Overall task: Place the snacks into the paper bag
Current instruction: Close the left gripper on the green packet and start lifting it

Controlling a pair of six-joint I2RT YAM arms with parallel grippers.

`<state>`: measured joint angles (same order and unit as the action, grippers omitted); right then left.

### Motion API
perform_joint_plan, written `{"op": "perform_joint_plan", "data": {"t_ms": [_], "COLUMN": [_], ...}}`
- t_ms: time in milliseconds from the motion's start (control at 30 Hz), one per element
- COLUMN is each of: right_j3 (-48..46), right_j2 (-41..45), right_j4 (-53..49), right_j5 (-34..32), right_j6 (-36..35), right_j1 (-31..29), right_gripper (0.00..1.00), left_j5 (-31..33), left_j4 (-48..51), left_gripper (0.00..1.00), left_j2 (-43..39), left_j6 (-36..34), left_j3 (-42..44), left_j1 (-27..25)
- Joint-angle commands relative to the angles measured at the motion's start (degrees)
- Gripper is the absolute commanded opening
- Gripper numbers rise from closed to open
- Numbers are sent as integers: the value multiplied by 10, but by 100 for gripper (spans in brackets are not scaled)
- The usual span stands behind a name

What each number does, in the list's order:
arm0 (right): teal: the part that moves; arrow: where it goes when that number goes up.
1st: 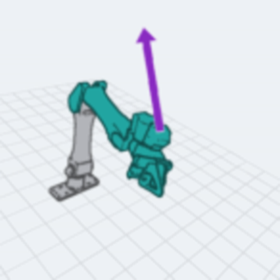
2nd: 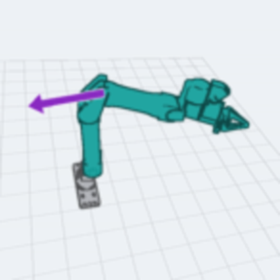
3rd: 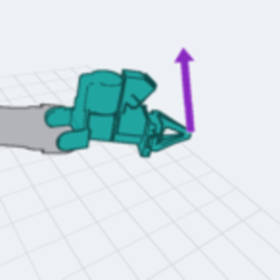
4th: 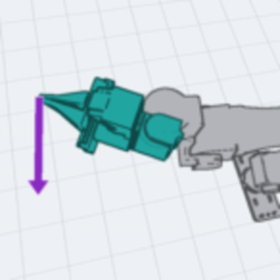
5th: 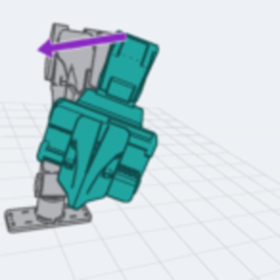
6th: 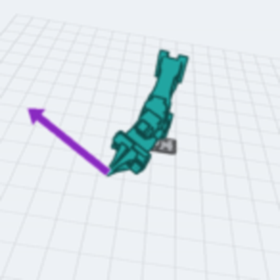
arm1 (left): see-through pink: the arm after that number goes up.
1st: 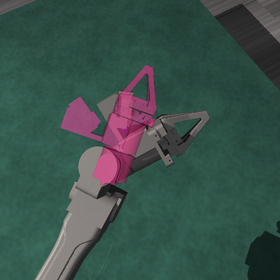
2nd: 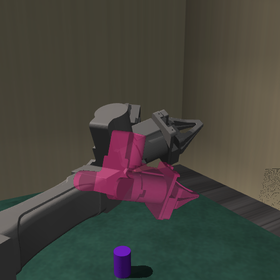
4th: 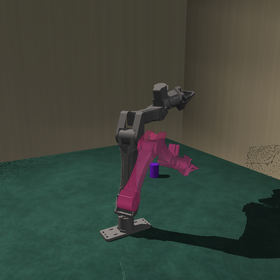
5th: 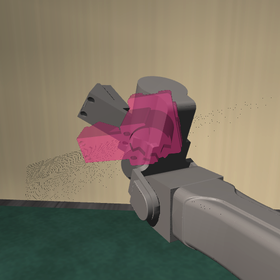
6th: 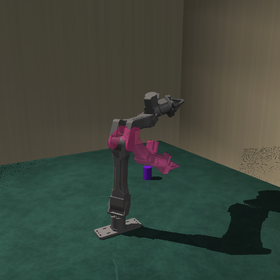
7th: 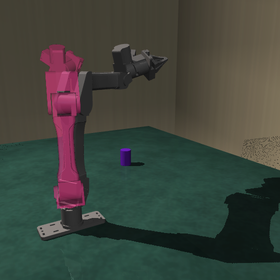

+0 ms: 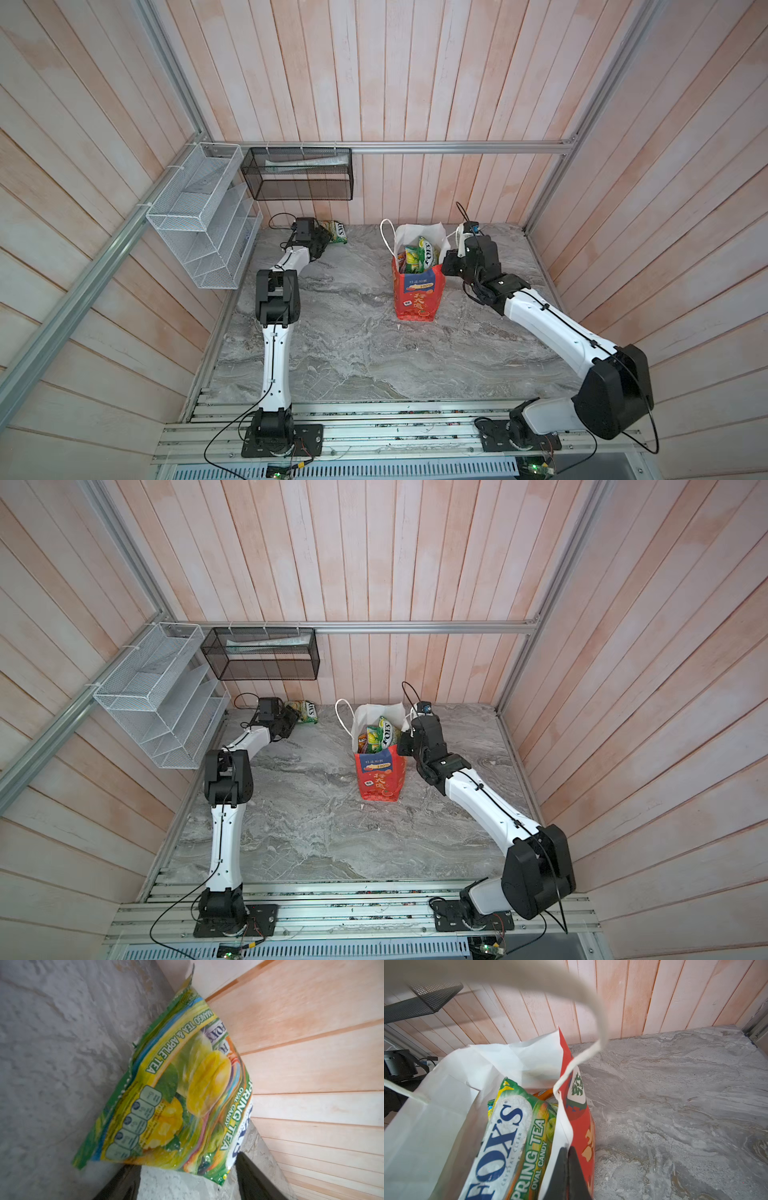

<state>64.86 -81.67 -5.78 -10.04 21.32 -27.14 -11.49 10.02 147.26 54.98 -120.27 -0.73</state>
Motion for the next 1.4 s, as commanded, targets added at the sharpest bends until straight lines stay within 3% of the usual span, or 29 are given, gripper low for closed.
{"op": "perform_joint_plan", "data": {"t_ms": [0,333,533,667,800,900,1033,1367], "right_j3": [0,0,0,1,1,0,-1,0], "right_j2": [-2,-9,-7,-7,-3,-2,-4,5], "right_j4": [-32,-29,-28,-28,-29,-29,-30,-32], "right_j5": [1,4,2,1,0,-5,-11,-7], "right_j6": [-7,-7,-7,-7,-8,-9,-11,-10], "right_j1": [-7,-8,-9,-11,-12,-12,-12,-11], "right_gripper": [0,0,0,0,0,0,0,0], "left_j5": [2,-37,-91,-133,-212,-235,-238,-252], "left_j4": [30,-32,-88,-146,-263,-262,-329,-359], "left_gripper": [73,68,45,18,9,5,0,0], "left_j2": [51,101,134,127,96,44,-59,-325], "left_j6": [26,72,116,148,181,161,166,139], "left_j3": [-5,-43,-51,-16,46,96,227,453], "left_j1": [4,6,9,14,18,17,20,5]}}
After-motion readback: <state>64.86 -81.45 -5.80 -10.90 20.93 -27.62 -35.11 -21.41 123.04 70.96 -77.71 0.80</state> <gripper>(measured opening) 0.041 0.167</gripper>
